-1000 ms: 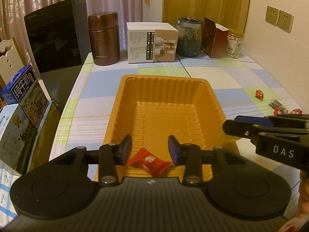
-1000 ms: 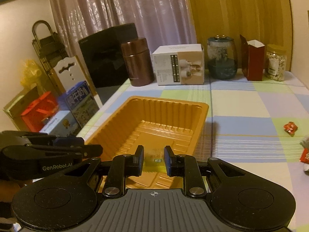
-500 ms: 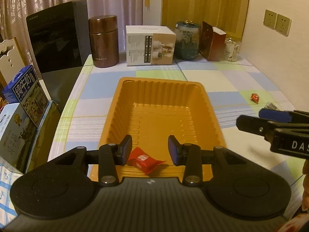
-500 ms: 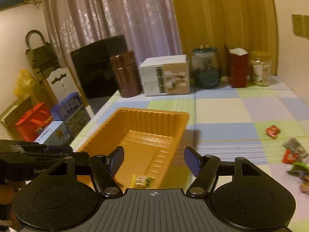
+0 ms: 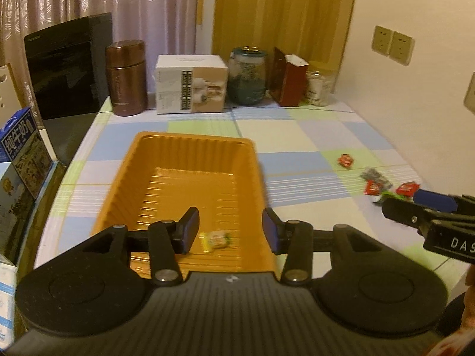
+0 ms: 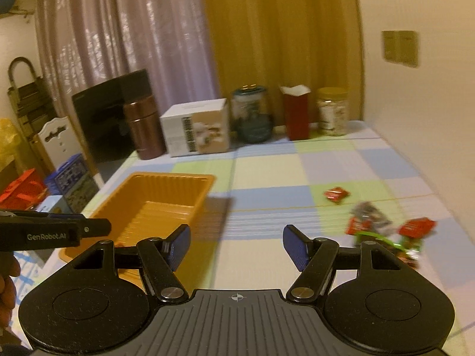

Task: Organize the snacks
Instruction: 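Move both tools back toward the snack pile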

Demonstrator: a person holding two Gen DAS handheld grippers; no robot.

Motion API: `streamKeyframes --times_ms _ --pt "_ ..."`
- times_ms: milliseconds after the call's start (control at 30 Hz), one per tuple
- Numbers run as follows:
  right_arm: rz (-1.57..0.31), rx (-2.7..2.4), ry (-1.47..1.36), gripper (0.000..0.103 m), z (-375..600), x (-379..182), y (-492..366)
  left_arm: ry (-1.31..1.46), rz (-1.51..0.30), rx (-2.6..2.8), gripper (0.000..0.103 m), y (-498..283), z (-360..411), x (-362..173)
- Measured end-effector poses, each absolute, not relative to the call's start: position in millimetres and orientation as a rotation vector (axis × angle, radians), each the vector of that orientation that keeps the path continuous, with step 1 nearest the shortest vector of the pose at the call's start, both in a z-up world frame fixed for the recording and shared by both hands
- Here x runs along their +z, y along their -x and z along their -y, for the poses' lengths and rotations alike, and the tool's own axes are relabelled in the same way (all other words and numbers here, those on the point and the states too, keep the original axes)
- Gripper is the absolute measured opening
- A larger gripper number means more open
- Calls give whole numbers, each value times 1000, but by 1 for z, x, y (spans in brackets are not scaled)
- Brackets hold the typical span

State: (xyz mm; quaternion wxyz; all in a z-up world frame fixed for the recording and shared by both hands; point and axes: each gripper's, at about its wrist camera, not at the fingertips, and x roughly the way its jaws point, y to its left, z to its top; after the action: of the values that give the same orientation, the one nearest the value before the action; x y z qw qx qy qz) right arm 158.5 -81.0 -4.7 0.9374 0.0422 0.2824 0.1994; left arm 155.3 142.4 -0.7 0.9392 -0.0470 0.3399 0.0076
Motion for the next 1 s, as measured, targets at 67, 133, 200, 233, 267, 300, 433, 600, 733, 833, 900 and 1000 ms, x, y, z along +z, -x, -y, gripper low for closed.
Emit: streamKeyframes --times_ms 67,133,200,233,267,300,433,600,733,833,900,1000 --pt "-574 381 -88 69 95 -4 -151 100 -687 0 47 -151 -129 1" --pt "-574 352 -88 69 110 -4 -143 107 -683 -20 52 -146 -116 3" --pt "-580 325 -89 69 124 -7 -136 112 -684 -43 55 -142 -102 3" --pt "-585 309 -95 69 132 -9 -133 114 -685 -52 57 -141 -96 2" --pt "-591 295 -100 69 139 -11 -130 116 -687 -61 59 -140 -89 2" --pt "-596 281 -105 69 147 -12 -128 115 -687 -72 61 -139 -82 2" --pt "-606 225 -118 69 176 -16 -122 116 -695 -105 67 -139 -57 -1" --pt "-609 160 -127 69 210 -19 -113 111 -709 -141 73 -144 -29 -7" --pt "-612 108 -149 69 234 -21 -112 99 -723 -176 75 -150 -7 -13" --pt "-611 80 -161 69 248 -20 -112 91 -724 -191 78 -153 6 -16" --pt "-612 69 -161 69 255 -21 -112 90 -728 -201 78 -156 12 -18" --pt "-615 57 -162 69 264 -22 -114 79 -736 -215 78 -161 20 -21"
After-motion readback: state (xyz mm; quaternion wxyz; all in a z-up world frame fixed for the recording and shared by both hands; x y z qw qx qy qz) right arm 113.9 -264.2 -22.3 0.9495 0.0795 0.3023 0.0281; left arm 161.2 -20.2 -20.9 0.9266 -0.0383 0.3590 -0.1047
